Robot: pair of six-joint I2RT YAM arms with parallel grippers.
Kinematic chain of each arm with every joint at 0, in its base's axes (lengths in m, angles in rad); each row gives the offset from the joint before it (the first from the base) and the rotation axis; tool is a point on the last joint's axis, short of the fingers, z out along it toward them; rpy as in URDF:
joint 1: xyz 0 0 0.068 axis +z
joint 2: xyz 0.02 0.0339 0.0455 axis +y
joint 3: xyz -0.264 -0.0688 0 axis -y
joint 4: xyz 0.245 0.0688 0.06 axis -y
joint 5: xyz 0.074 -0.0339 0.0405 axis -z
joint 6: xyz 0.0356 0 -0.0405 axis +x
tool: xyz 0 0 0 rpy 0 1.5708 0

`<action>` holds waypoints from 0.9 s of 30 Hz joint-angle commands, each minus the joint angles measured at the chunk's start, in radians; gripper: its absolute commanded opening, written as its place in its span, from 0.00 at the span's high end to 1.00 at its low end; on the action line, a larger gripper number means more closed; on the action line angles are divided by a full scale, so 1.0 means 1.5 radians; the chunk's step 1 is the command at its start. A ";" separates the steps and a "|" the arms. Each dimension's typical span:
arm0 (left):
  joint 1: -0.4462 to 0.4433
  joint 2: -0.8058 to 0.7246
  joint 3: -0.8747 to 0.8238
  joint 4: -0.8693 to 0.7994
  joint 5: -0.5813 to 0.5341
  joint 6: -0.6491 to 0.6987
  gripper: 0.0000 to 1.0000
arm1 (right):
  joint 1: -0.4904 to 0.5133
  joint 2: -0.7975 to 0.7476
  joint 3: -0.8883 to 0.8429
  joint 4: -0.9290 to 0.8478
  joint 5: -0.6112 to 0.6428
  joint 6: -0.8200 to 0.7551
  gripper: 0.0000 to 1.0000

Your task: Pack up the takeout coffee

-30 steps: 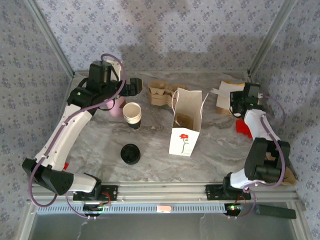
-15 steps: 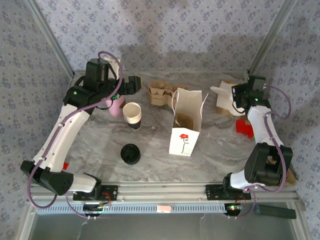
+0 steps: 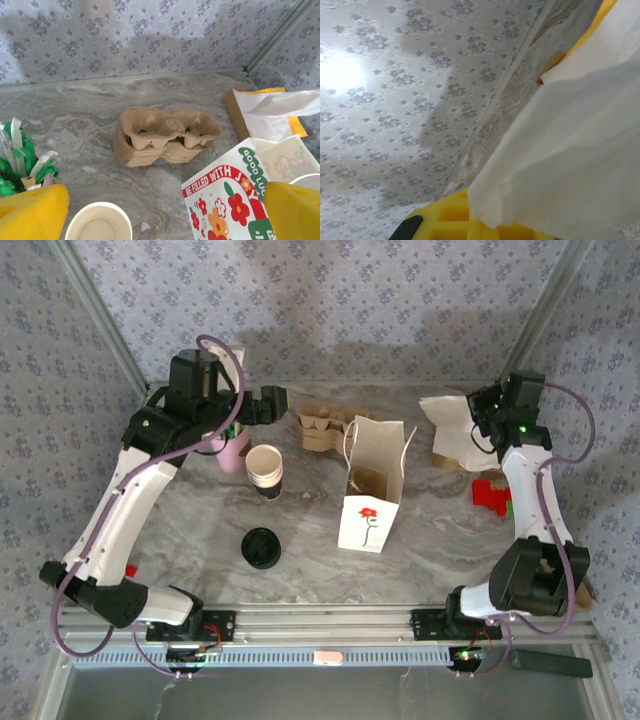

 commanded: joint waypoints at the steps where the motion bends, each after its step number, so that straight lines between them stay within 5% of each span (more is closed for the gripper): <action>1: -0.011 0.021 0.049 -0.010 -0.010 0.021 0.00 | 0.005 -0.048 0.028 -0.012 -0.006 -0.024 1.00; 10: -0.090 0.082 0.201 -0.024 -0.073 0.129 0.00 | 0.027 -0.103 0.109 -0.036 -0.030 -0.048 1.00; 17: -0.203 0.102 0.243 0.048 -0.160 0.311 0.00 | 0.043 -0.143 0.167 -0.040 -0.076 -0.054 1.00; 27: -0.234 0.085 0.177 0.186 -0.014 0.354 0.00 | 0.049 -0.148 0.281 -0.035 -0.230 -0.058 1.00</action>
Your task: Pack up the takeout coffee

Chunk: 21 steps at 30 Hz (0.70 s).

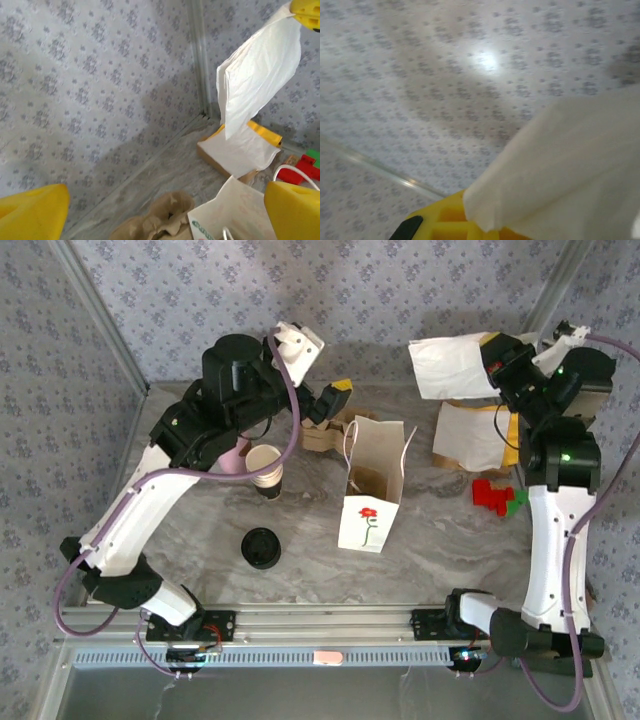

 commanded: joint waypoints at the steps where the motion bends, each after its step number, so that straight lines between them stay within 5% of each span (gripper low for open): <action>1: -0.001 -0.011 -0.034 0.082 0.096 0.031 0.00 | 0.006 0.000 0.046 0.004 -0.088 -0.019 1.00; 12: -0.003 -0.018 -0.155 0.323 0.302 -0.088 0.00 | 0.006 -0.004 0.120 0.006 -0.168 -0.015 1.00; 21: -0.007 0.030 -0.122 0.406 0.342 -0.187 0.00 | 0.006 -0.008 0.141 0.015 -0.191 0.005 1.00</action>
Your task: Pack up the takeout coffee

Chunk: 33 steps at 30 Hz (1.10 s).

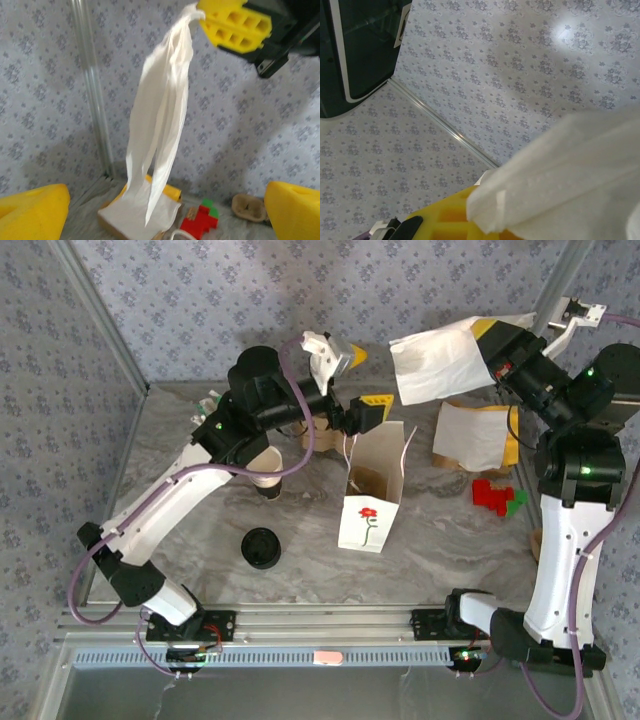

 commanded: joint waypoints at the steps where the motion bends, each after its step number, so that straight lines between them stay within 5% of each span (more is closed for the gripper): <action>1: -0.008 0.019 0.035 0.078 0.047 -0.044 0.00 | 0.003 -0.009 0.029 0.016 -0.028 0.006 1.00; 18: -0.021 0.109 0.114 0.156 0.094 -0.038 0.04 | 0.003 -0.014 0.038 0.021 -0.044 0.038 1.00; 27: -0.026 0.122 0.128 0.180 0.115 -0.067 0.38 | 0.003 -0.014 0.034 0.028 -0.040 0.051 1.00; 33: -0.031 0.109 0.105 0.190 0.100 -0.061 0.79 | 0.003 -0.015 0.024 0.041 -0.036 0.066 1.00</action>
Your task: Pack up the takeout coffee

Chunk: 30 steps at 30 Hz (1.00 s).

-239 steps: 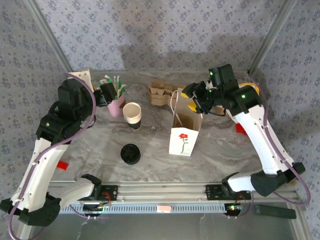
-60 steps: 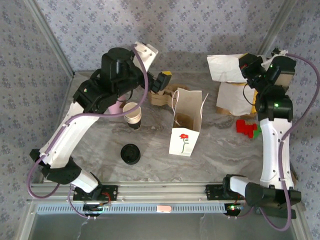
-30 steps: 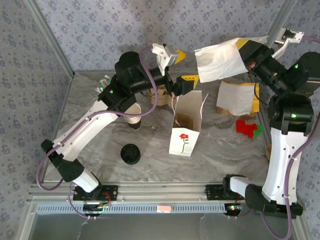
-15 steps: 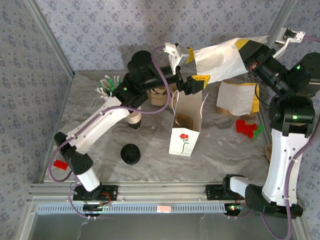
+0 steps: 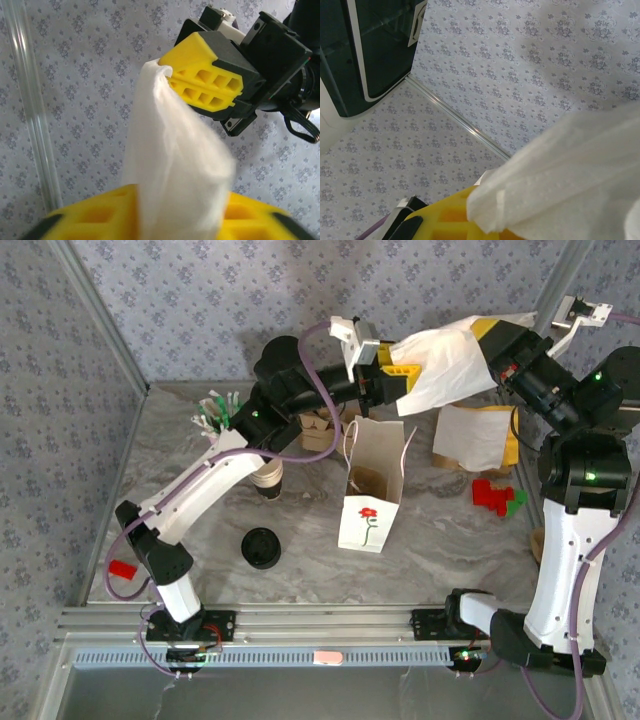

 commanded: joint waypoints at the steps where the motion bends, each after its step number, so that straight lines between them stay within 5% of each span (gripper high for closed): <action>1: -0.006 -0.018 -0.008 0.035 -0.005 0.004 0.85 | 0.003 -0.009 0.005 0.039 -0.007 0.014 1.00; 5: -0.009 -0.029 -0.014 0.029 -0.030 0.007 1.00 | 0.003 -0.010 0.004 0.039 -0.007 0.017 1.00; 10: -0.010 -0.047 0.011 -0.053 -0.092 0.019 1.00 | -0.006 -0.006 0.015 0.008 -0.039 0.005 1.00; 18: -0.010 -0.106 0.074 -0.286 -0.275 0.183 1.00 | -0.020 -0.027 0.015 -0.085 -0.050 -0.177 0.64; 24: -0.010 -0.103 0.140 -0.372 -0.363 0.272 1.00 | -0.007 -0.090 -0.085 -0.009 -0.052 -0.256 0.52; 27: -0.010 -0.090 0.189 -0.410 -0.378 0.286 1.00 | 0.008 -0.133 -0.148 0.014 -0.042 -0.335 0.35; 30: -0.010 -0.076 0.230 -0.439 -0.386 0.292 1.00 | 0.026 -0.182 -0.230 0.063 -0.039 -0.398 0.28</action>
